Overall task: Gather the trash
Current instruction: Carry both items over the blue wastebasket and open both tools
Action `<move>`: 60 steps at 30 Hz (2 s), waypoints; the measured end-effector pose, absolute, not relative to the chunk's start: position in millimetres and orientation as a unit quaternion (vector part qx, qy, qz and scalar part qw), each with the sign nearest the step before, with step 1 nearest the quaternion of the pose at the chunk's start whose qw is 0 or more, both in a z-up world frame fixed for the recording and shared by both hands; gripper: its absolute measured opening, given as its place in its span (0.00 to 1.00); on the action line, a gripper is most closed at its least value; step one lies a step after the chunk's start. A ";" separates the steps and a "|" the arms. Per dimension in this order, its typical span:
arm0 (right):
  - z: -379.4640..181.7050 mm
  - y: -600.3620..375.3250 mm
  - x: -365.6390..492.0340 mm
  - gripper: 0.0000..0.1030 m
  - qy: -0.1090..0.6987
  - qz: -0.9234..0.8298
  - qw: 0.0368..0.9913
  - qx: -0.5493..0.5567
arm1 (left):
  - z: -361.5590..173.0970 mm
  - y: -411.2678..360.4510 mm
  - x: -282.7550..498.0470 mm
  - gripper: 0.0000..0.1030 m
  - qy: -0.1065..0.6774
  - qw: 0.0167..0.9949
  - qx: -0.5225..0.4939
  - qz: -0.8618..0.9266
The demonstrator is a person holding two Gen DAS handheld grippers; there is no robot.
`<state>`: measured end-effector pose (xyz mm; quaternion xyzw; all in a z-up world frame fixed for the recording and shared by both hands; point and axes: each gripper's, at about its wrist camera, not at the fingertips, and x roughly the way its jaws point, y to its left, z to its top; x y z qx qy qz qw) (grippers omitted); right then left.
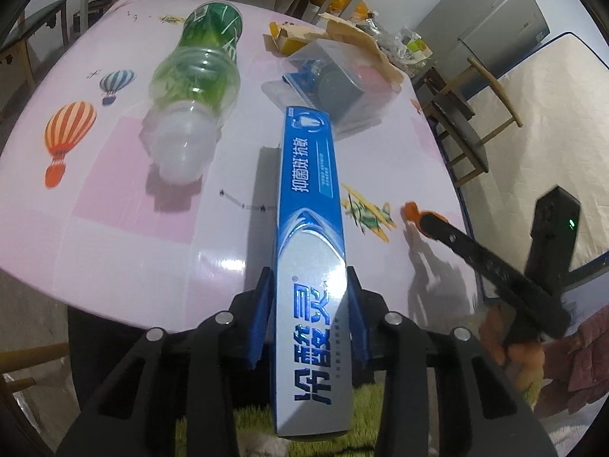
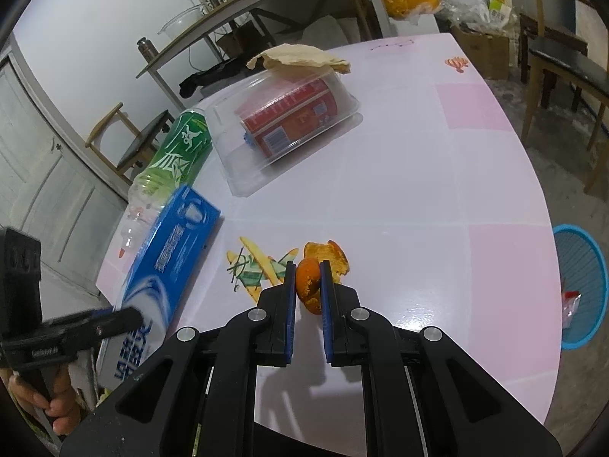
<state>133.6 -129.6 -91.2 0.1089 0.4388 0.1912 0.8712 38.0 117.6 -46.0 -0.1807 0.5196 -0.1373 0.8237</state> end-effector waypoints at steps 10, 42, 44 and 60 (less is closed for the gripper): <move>-85.4 -148.9 139.1 0.10 0.438 0.219 0.853 0.182 | -11.7 124.3 -17.1 0.33 0.437 0.859 -0.184 -0.192; -197.6 -495.9 52.0 0.12 0.341 -0.063 0.750 0.563 | -49.9 -272.4 168.6 0.35 0.590 0.688 -0.040 -0.422; -195.9 -508.5 63.9 0.17 0.333 -0.063 0.756 0.560 | -50.6 -298.3 179.8 0.36 0.575 0.699 -0.032 -0.424; -237.3 -508.9 50.1 0.52 0.365 -0.118 0.757 0.528 | -27.3 -232.1 163.0 0.69 0.528 0.764 -0.035 -0.370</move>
